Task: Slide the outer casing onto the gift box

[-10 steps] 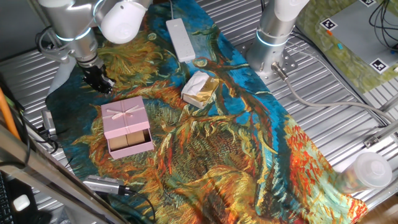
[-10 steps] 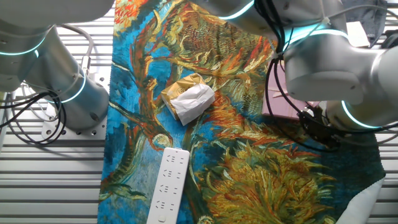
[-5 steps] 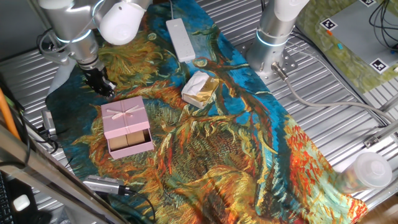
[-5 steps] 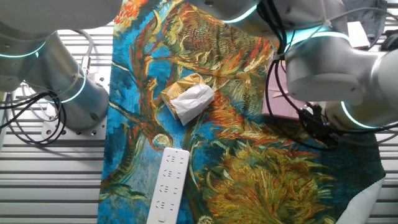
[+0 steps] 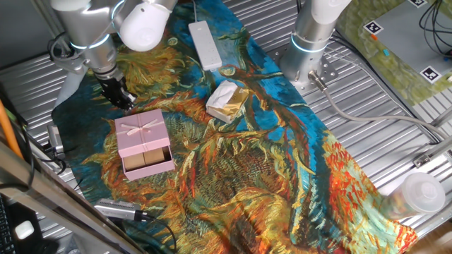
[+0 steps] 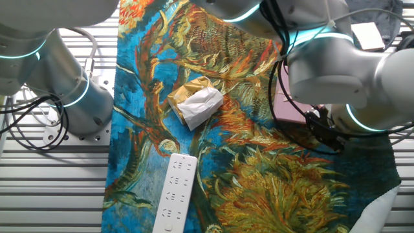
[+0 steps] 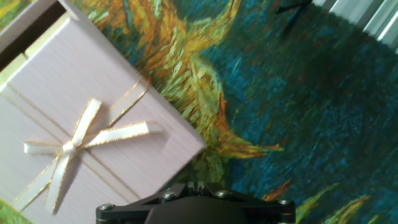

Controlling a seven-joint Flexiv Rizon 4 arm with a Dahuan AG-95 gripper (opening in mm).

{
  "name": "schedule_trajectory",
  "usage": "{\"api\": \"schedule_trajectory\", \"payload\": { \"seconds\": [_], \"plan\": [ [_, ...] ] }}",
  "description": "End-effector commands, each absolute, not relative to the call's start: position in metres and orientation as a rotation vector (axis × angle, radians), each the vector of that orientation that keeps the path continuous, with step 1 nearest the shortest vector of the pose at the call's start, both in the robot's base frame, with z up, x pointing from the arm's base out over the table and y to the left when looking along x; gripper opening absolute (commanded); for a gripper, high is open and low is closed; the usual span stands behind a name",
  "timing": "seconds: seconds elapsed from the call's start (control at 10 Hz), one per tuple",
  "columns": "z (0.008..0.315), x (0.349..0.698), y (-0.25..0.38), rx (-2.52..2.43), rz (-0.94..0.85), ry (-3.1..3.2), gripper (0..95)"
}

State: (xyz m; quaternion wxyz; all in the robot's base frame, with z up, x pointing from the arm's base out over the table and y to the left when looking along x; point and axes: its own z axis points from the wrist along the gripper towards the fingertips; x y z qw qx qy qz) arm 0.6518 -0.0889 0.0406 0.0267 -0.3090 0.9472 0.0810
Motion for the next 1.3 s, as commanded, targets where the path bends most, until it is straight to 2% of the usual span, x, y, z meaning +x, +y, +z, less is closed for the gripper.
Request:
{"api": "schedule_trajectory", "payload": {
  "seconds": [0.1,1.3],
  "plan": [
    [0.041,0.652,-0.087,-0.913,0.291,2.935,0.0],
    [0.047,0.652,-0.076,-0.733,0.354,2.993,0.0]
  ]
}}
